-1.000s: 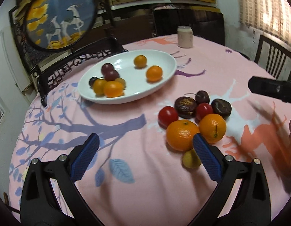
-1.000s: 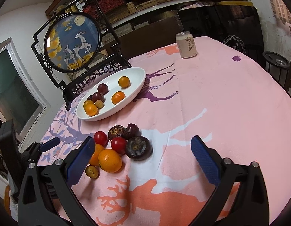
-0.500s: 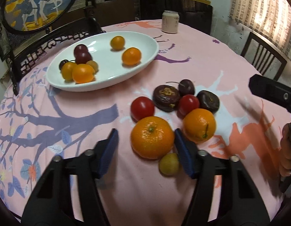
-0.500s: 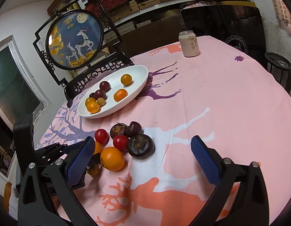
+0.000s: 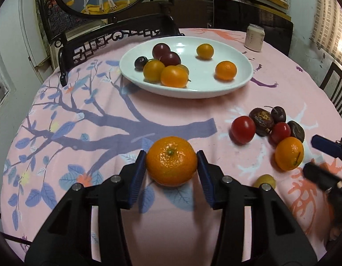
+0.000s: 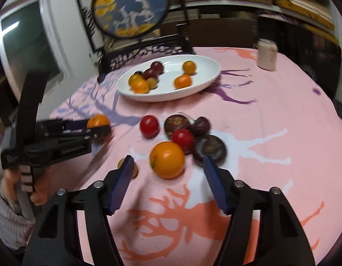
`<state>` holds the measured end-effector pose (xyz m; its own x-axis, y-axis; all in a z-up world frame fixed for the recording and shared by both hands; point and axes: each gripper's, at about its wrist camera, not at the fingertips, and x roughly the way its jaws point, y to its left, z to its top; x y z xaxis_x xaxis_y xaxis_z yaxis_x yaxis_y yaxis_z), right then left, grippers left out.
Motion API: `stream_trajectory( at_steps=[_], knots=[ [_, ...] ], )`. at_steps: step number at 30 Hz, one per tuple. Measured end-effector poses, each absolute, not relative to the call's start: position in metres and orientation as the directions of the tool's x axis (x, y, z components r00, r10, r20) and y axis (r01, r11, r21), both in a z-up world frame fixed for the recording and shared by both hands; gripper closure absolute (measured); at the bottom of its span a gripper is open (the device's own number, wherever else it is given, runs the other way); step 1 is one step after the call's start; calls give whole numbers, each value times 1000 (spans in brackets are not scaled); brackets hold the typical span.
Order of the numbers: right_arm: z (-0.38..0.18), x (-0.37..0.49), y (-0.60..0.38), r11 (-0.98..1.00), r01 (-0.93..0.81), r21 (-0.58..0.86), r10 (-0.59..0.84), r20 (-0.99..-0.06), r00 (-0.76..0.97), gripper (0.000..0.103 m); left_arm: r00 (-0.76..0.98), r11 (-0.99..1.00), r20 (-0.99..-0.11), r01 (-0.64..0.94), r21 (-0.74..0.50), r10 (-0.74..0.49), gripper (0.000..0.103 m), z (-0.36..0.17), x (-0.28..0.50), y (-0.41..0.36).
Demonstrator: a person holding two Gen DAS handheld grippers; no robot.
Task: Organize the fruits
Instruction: 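Grasp a tangerine with the left tool while the right tool grasps an orange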
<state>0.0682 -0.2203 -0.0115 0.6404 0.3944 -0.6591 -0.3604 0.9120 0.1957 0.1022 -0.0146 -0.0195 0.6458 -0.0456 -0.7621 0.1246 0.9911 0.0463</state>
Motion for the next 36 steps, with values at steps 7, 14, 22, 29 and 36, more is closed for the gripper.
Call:
stream_trajectory(
  at_steps=[7, 14, 22, 29, 36],
  knots=[
    [-23, 87, -205, 917, -360, 174, 371, -705, 605, 59, 640, 986, -768, 144, 79, -32, 56, -24, 99, -22],
    [-27, 90, -207, 911, -362, 197, 388, -710, 588, 63, 658, 981, -753, 146, 127, 0, 56, -26, 98, -27],
    [-18, 80, -217, 908, -356, 223, 408, -670, 621, 63, 684, 986, -730, 115, 124, 12, 56, -17, 96, -23],
    [-1, 99, -233, 911, -322, 256, 408, -658, 633, 63, 716, 988, -697, 87, 130, 29, 56, 6, 113, -17],
    [43, 158, -237, 924, -294, 243, 382, -602, 701, 63, 770, 986, -636, 61, 153, 51, 56, 38, 168, -28]
  ],
)
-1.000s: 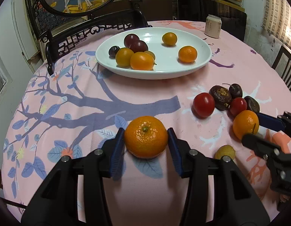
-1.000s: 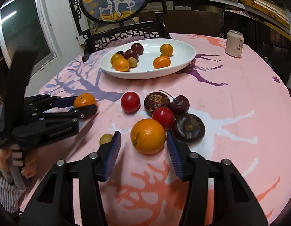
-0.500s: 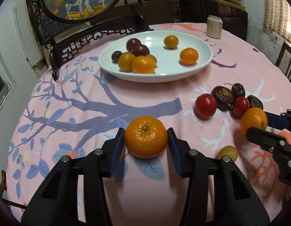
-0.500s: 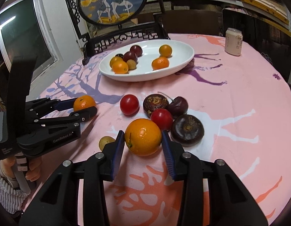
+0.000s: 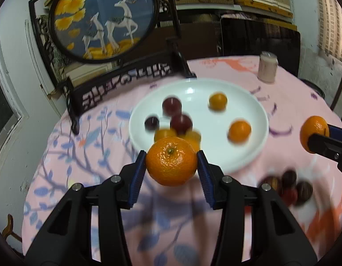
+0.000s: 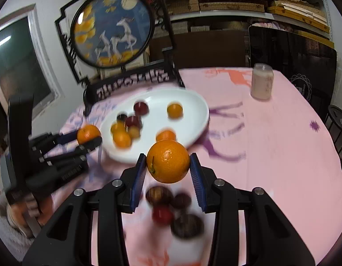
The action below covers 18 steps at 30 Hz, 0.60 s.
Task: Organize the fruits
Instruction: 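Grasp a tangerine with the left tool while the right tool grasps an orange, then release the tangerine and orange onto the white plate with both tools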
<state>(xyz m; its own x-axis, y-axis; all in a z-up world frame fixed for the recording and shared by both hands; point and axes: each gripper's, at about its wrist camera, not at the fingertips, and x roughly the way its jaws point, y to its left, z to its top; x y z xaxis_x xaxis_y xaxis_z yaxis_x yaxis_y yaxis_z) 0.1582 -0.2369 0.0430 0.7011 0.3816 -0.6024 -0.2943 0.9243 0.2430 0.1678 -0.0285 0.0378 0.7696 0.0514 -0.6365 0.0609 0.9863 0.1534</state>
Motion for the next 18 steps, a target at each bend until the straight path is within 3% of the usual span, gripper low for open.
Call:
stream_trajectory(
  at_steps=[12, 15, 18],
  knots=[
    [18, 240, -204, 923, -299, 243, 383, -648, 658, 63, 737, 996, -676, 40, 76, 21, 56, 17, 246, -22],
    [12, 247, -199, 925, -305, 227, 376, -656, 654, 62, 752, 994, -658, 34, 104, 43, 56, 14, 250, -24],
    [11, 249, -197, 927, -318, 200, 367, -664, 652, 58, 747, 996, -664, 37, 85, 29, 47, 12, 253, -24]
  ],
)
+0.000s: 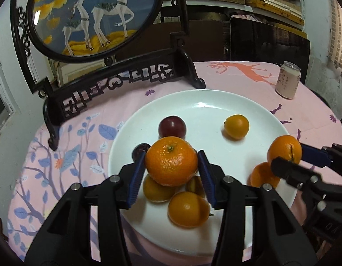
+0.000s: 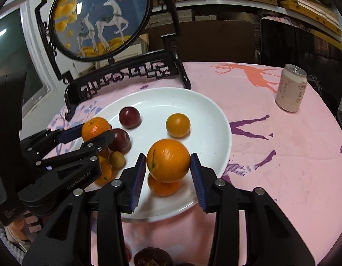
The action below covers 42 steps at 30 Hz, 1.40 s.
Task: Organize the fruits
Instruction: 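Release the tangerine and orange onto the white plate with both tools, then grasp the small yellow fruit with the left tool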
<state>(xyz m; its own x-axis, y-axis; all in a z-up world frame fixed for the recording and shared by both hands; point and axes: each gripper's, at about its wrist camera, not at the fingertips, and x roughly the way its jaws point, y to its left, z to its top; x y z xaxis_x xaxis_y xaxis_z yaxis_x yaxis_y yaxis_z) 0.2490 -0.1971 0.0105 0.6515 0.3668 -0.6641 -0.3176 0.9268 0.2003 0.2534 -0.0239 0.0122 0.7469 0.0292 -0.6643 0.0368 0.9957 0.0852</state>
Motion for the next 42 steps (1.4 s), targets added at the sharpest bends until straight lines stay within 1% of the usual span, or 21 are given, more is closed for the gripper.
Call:
stream_trajectory(
  at_steps=[1, 4, 5, 8, 12, 18, 21, 23, 27, 30, 32, 35, 37, 40, 42],
  knots=[
    [10, 249, -198, 926, -320, 199, 368, -665, 650, 57, 744, 996, -668, 38, 79, 25, 42, 11, 254, -24],
    [8, 249, -200, 928, -319, 194, 363, -671, 647, 57, 744, 994, -667, 33, 100, 42, 40, 8, 254, -26],
    [8, 249, -201, 927, -319, 196, 365, -671, 646, 57, 744, 994, -667, 34, 101, 42, 36, 8, 254, -26],
    [11, 248, -201, 925, -321, 202, 370, -664, 650, 57, 754, 993, -654, 31, 116, 53, 29, 10, 250, -28],
    [18, 244, -201, 923, -326, 204, 377, -652, 659, 56, 769, 990, -636, 30, 136, 64, 26, 16, 245, -28],
    [29, 235, -204, 920, -328, 215, 388, -631, 672, 56, 779, 988, -622, 21, 155, 81, 25, 22, 234, -24],
    [34, 224, -207, 917, -331, 223, 395, -623, 675, 56, 789, 988, -609, 18, 152, 79, 24, 29, 223, -22],
    [38, 213, -211, 916, -330, 227, 398, -612, 684, 56, 798, 989, -599, 23, 145, 69, 21, 34, 215, -23],
    [42, 188, -219, 917, -321, 238, 399, -594, 699, 52, 819, 989, -571, 30, 144, 58, 18, 44, 191, -27],
    [39, 172, -223, 918, -318, 235, 395, -592, 702, 51, 824, 989, -564, 38, 143, 50, 15, 45, 174, -29],
    [35, 162, -225, 918, -319, 236, 396, -596, 699, 51, 820, 990, -572, 46, 135, 40, 11, 42, 162, -28],
    [29, 142, -236, 919, -308, 247, 395, -595, 701, 49, 803, 990, -595, 51, 135, 40, 9, 34, 151, -24],
    [24, 132, -245, 921, -295, 254, 389, -599, 700, 45, 785, 991, -619, 55, 124, 35, 9, 26, 141, -19],
    [11, 117, -265, 928, -261, 267, 373, -617, 693, 44, 749, 992, -662, 97, 82, -18, 9, 14, 125, -18],
    [0, 108, -276, 928, -243, 282, 370, -637, 676, 44, 734, 985, -676, 151, 82, -56, 9, 9, 112, -26]
  ],
)
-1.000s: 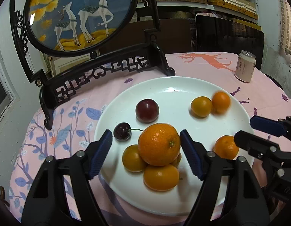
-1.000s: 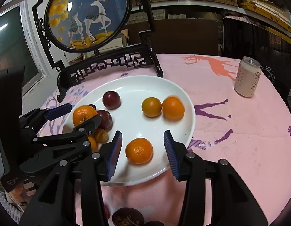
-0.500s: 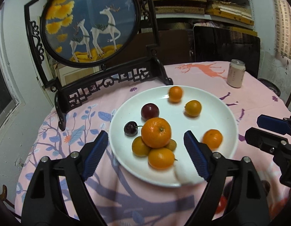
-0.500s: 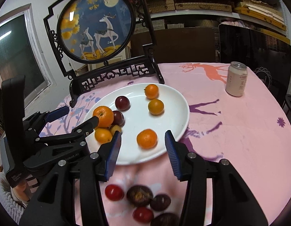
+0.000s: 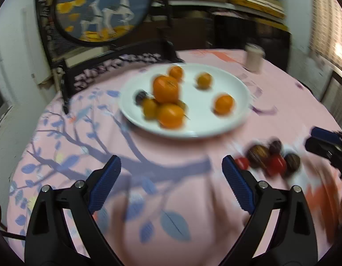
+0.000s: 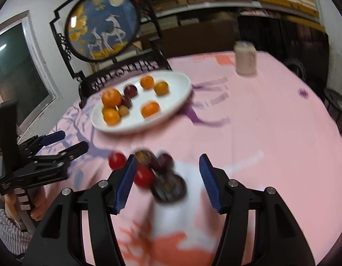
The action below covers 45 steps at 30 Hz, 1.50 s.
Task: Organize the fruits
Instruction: 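Grasp the small yellow fruit with the left tool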
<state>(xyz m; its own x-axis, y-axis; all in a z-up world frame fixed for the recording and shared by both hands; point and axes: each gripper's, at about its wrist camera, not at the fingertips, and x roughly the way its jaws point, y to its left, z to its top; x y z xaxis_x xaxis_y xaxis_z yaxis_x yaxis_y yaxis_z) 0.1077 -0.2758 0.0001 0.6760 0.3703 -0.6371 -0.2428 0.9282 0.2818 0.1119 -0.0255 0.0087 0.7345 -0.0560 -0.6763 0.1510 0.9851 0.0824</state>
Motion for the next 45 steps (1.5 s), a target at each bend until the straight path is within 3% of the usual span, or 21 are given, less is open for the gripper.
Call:
stream_trajectory(
  at_steps=[6, 13, 15, 17, 19, 25, 34, 45],
  knots=[
    [-10, 95, -283, 932, -224, 285, 360, -659, 660, 40, 710, 913, -674, 387, 128, -206, 9, 0, 67, -66],
    [-7, 95, -289, 932, -205, 299, 357, -652, 669, 36, 660, 886, -705, 454, 99, -259, 11, -12, 65, -79],
    [-8, 95, -289, 933, -203, 298, 355, -656, 666, 37, 645, 881, -716, 465, 88, -269, 24, -15, 65, -82],
    [-8, 95, -289, 933, -202, 298, 354, -658, 664, 37, 614, 872, -737, 485, 70, -282, 47, -20, 66, -84],
    [-8, 96, -289, 933, -202, 297, 354, -660, 663, 37, 574, 862, -766, 503, 52, -289, 64, -28, 70, -87],
    [-15, 98, -285, 935, -206, 287, 351, -682, 641, 37, 544, 864, -784, 503, 17, -301, 77, -32, 73, -85],
    [-24, 98, -265, 937, -260, 232, 346, -710, 614, 37, 626, 957, -761, 289, 24, -170, 77, -21, 83, -26],
    [-33, 114, -248, 936, -301, 184, 333, -741, 583, 39, 598, 950, -789, 305, 60, -142, 77, -30, 87, -33]
  ],
)
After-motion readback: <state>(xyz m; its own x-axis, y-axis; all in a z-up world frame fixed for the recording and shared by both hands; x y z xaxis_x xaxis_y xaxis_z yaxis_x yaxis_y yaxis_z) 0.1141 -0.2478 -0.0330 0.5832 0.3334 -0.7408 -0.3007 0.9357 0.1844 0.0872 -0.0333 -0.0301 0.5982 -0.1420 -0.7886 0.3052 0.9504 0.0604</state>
